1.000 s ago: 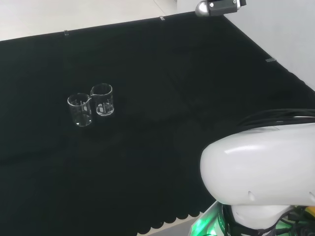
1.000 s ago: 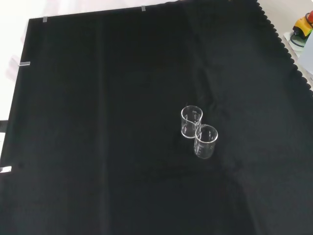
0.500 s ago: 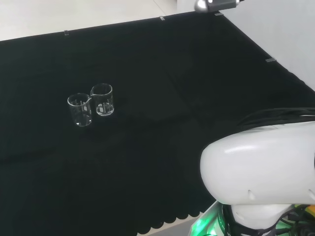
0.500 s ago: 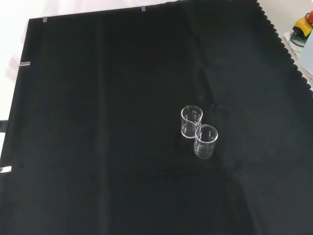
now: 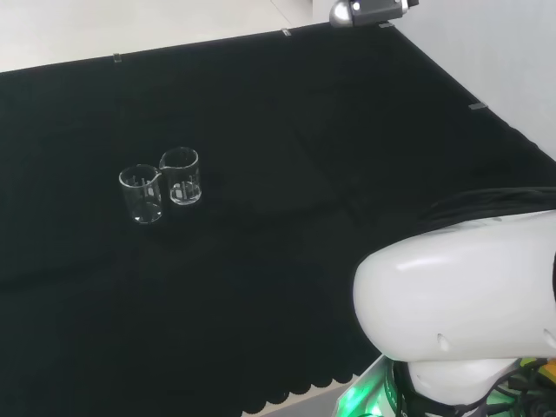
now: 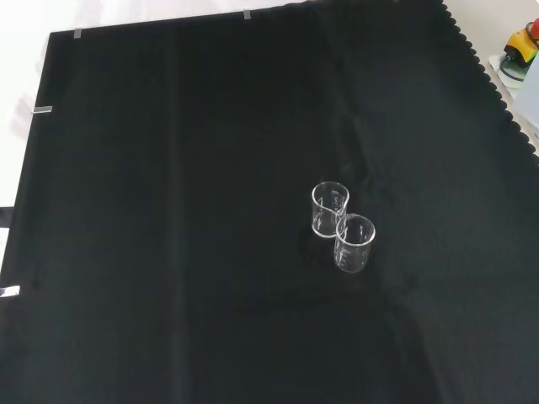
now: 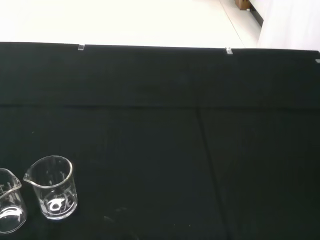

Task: Pick up the beaker on the right.

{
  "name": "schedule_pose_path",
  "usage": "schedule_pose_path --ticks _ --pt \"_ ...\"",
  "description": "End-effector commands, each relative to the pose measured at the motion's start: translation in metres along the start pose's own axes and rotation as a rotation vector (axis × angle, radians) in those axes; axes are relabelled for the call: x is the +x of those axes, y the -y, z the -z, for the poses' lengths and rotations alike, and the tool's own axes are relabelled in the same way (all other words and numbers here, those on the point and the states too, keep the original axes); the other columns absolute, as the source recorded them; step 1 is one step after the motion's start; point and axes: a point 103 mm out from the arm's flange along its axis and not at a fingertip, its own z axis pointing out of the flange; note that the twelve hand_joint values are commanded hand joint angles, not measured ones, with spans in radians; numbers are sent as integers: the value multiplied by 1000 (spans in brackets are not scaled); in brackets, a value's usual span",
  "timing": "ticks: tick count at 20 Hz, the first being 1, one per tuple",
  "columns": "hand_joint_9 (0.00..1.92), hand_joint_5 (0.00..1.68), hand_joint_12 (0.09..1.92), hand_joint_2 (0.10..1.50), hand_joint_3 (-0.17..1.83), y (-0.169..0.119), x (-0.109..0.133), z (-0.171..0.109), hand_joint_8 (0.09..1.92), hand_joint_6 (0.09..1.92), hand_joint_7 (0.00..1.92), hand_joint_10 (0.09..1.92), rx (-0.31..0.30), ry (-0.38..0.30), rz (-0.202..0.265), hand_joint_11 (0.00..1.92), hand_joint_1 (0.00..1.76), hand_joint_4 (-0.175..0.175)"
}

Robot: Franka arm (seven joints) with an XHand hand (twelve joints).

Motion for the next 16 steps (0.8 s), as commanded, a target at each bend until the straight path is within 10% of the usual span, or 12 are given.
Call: schedule_pose_path --ticks 1,10,16 --pt "123 173 1067 1057 747 -7 -10 -17 452 87 78 616 -7 -64 -12 0 55 -29" --pt "157 206 1118 954 780 -23 -25 -56 514 87 105 648 -39 -205 -56 0 165 -37" --pt "171 217 1129 934 787 -72 -31 -86 531 87 117 656 -25 -184 10 0 187 -39"
